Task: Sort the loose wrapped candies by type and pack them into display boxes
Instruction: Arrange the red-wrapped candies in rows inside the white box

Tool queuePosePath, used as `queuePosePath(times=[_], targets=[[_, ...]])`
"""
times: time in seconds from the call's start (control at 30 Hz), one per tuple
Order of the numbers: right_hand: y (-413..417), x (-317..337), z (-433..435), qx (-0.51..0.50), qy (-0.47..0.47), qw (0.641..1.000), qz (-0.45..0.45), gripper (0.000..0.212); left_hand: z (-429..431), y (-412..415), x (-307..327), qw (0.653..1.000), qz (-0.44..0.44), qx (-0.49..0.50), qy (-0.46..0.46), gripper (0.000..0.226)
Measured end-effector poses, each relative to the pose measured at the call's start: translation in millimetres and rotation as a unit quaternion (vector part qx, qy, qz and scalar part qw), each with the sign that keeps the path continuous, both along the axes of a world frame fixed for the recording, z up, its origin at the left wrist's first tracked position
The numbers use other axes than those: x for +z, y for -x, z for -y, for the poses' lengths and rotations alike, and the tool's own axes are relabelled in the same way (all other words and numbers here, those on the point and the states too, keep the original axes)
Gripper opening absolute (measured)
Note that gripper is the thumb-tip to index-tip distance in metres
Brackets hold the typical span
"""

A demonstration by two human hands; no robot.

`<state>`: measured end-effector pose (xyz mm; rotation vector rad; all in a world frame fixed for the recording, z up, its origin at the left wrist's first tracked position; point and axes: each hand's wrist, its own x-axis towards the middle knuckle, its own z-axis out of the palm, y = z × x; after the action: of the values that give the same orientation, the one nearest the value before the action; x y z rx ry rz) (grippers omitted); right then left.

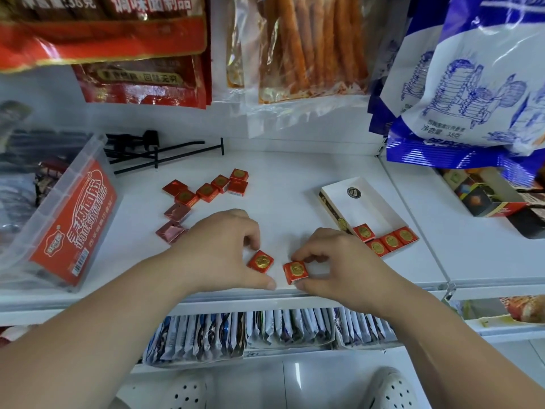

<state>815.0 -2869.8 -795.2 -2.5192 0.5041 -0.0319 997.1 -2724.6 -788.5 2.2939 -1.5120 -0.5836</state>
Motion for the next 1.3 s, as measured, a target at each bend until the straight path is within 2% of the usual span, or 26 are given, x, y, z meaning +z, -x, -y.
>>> queuePosePath(times=[0.07,0.13,0.23,0.33,0.43,0.6,0.77,1.0,1.17,1.23,1.3], targets=[[0.2,-0.3,1.9,0.000,-0.004,1.000,0.008,0.028,2.5,3.6,0.1,0.998,0.035,0.045,-0.003,0.052],[1.1,-0.1,3.6,-0.007,-0.002,1.000,0.019,0.025,4.5,6.5,-3.0,0.999,0.026,0.042,0.011,0.041],[3.1,1.7,6.1,-0.020,0.009,0.999,0.041,0.028,4.8,6.9,-8.2,0.999,0.000,0.022,0.040,0.022],[5.7,6.7,4.8,-0.028,0.005,0.997,0.073,0.037,6.5,8.8,-11.3,0.997,-0.029,0.015,0.074,0.016],[13.0,14.4,1.4,-0.049,-0.021,0.993,0.105,0.046,12.3,15.2,-10.3,0.992,-0.065,0.002,0.104,0.021],[28.6,22.2,6.3,-0.063,-0.002,0.985,0.159,0.032,28.0,34.5,2.8,0.970,-0.176,-0.006,0.166,0.048],[43.6,31.4,22.6,-0.060,-0.023,0.982,0.180,0.033,51.7,57.3,10.2,0.959,-0.185,-0.046,0.212,0.062],[71.3,50.6,54.9,-0.065,-0.033,0.987,0.140,0.038,83.5,86.5,7.1,0.944,-0.184,-0.063,0.268,0.052],[84.8,54.1,69.0,-0.084,0.003,0.985,0.151,0.040,101.7,99.7,6.8,0.934,-0.238,-0.037,0.263,0.048],[88.2,50.1,71.9,-0.100,0.028,0.983,0.154,0.038,106.4,102.8,4.0,0.945,-0.219,-0.033,0.240,0.049],[91.9,46.8,76.7,-0.127,0.039,0.979,0.154,0.033,110.7,104.6,-0.8,0.971,-0.115,-0.016,0.207,0.061]])
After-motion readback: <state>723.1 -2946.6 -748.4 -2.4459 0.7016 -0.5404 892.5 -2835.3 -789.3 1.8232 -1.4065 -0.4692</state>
